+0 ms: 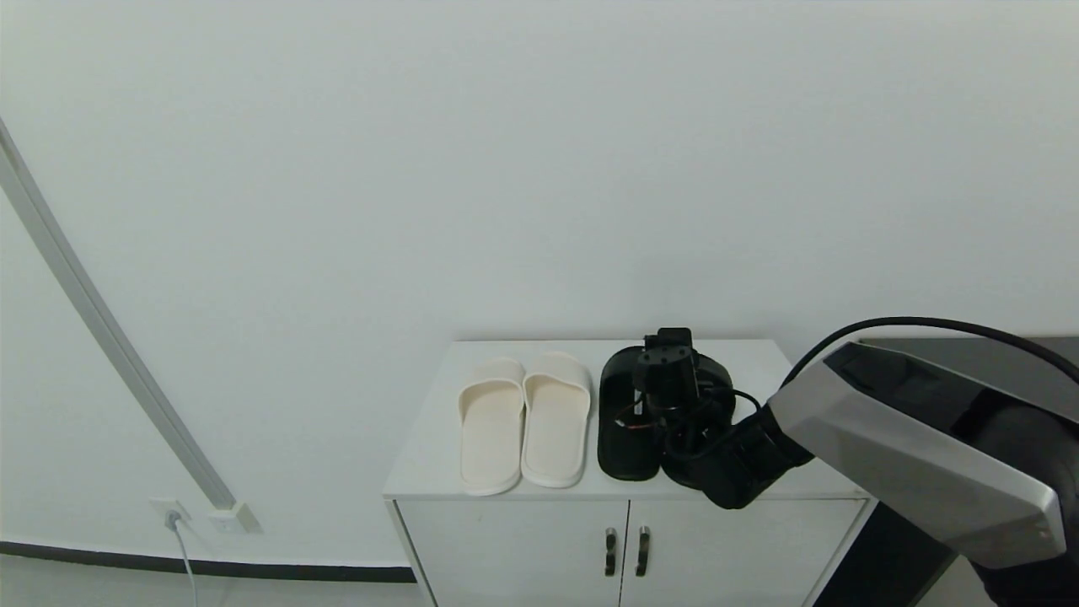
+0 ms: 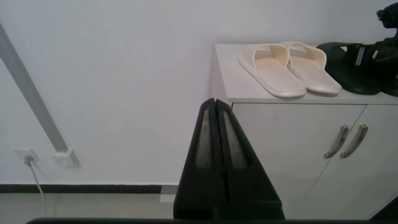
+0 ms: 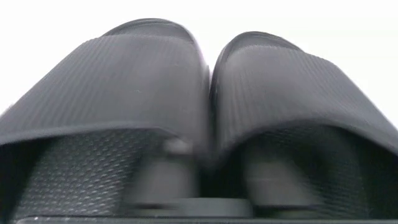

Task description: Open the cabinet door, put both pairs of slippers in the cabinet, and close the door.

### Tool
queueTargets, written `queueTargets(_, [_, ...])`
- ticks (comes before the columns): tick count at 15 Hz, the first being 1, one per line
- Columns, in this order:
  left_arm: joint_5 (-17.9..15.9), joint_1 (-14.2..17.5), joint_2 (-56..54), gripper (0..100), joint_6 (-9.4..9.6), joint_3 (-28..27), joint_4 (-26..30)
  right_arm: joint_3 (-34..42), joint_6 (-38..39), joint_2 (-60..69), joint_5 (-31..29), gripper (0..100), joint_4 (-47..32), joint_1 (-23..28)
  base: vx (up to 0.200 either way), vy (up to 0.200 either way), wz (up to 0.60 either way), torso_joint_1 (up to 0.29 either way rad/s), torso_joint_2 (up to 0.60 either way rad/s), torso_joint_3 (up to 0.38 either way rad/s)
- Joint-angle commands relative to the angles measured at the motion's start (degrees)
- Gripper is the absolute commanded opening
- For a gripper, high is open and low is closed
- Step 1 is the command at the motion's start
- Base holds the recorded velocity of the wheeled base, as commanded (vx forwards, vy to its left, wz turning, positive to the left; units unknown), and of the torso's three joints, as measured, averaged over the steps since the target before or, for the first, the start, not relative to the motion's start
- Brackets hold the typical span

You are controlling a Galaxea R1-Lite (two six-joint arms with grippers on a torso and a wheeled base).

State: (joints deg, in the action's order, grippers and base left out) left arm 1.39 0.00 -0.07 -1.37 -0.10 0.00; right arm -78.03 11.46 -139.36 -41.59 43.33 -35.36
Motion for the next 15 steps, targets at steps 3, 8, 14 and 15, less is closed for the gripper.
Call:
queueTargets(3, [0.02,0.0,0.07,0,-0.04,0.01,0.0,0.6,-0.12,1.99,-0.51,0,0.88,-0.06,0.0,0.0,0.0,0.0,0.0,0.0])
queueTargets(8, [0.02,0.0,0.07,0,0.05,0.01,0.0,3.94,-0.82,7.0,2.22,0,0.97,-0.06,0.0,0.0,0.0,0.0,0.0,0.0])
queueTargets(14, [0.02,0.0,0.07,0,0.05,0.01,0.0,21.08,-2.14,22.56,12.06,0,1.5,-1.99,0.0,0.0,0.0,0.0,0.0,0.0])
queueTargets(15, [0.02,0.0,0.07,0,0.05,0.01,-0.09,25.82,-3.11,25.63,15.05,0,3.08,-2.96,0.0,0.0,0.0,0.0,0.0,0.0])
